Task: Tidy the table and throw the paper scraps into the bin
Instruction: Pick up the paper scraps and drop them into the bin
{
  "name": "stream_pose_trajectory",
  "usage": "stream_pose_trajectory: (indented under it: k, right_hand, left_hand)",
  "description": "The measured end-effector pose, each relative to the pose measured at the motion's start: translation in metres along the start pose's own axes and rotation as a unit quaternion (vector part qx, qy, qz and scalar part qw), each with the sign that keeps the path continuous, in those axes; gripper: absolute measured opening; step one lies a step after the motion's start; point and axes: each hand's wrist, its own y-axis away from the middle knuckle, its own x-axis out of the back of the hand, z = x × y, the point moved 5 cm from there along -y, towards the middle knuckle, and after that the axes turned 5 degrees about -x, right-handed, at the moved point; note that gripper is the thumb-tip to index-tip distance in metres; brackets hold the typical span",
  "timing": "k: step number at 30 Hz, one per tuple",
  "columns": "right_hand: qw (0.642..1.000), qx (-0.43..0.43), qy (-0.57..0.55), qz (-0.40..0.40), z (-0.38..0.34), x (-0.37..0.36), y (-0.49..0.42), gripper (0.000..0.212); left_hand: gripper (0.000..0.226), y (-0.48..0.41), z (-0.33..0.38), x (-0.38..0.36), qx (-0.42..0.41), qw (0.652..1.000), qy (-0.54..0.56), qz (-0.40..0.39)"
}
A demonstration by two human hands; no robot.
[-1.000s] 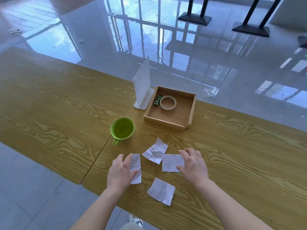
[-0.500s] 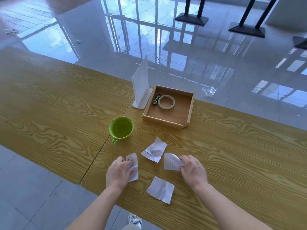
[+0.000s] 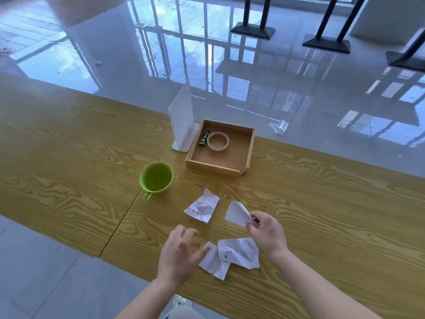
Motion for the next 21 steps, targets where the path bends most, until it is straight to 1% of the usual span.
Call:
stream_pose_trajectory:
  k: [2,4,5,7,9,13,18,21]
  right_hand:
    - [1.000,-0.025,-0.011,0.002,0.011,0.004,0.003,0.007]
    - [0.998,-0.049,-0.027,-0.004,0.021,0.007,0.005,0.011]
    - [0.998,-0.059,-0.037,-0.006,0.025,0.009,0.005,0.013]
    - [0.996,-0.066,-0.056,-0.008,0.031,0.012,0.006,0.016]
    - [0.995,-0.069,-0.070,-0.007,0.035,0.015,0.007,0.019]
    - [0.993,-0.075,-0.086,-0.005,0.045,0.020,0.011,0.020]
    - [0.993,-0.073,-0.095,-0.003,0.054,0.027,0.014,0.019]
    - [0.992,-0.070,-0.103,-0.003,0.060,0.032,0.014,0.019]
  left_hand:
    - [0.069,0.003,0.028,-0.027,-0.045,0.996,-0.038,-0.068]
    - [0.080,-0.004,0.048,-0.048,-0.049,0.989,-0.081,-0.113]
    - [0.080,-0.009,0.057,-0.054,-0.055,0.985,-0.099,-0.127]
    - [0.063,-0.018,0.071,-0.060,-0.076,0.980,-0.129,-0.134]
    - [0.045,-0.025,0.074,-0.064,-0.074,0.977,-0.141,-0.142]
    - [0.035,-0.032,0.072,-0.066,-0.043,0.983,-0.110,-0.143]
    - [0.020,-0.040,0.074,-0.062,0.015,0.992,-0.055,-0.116]
    - [0.013,-0.043,0.081,-0.057,0.024,0.994,-0.042,-0.095]
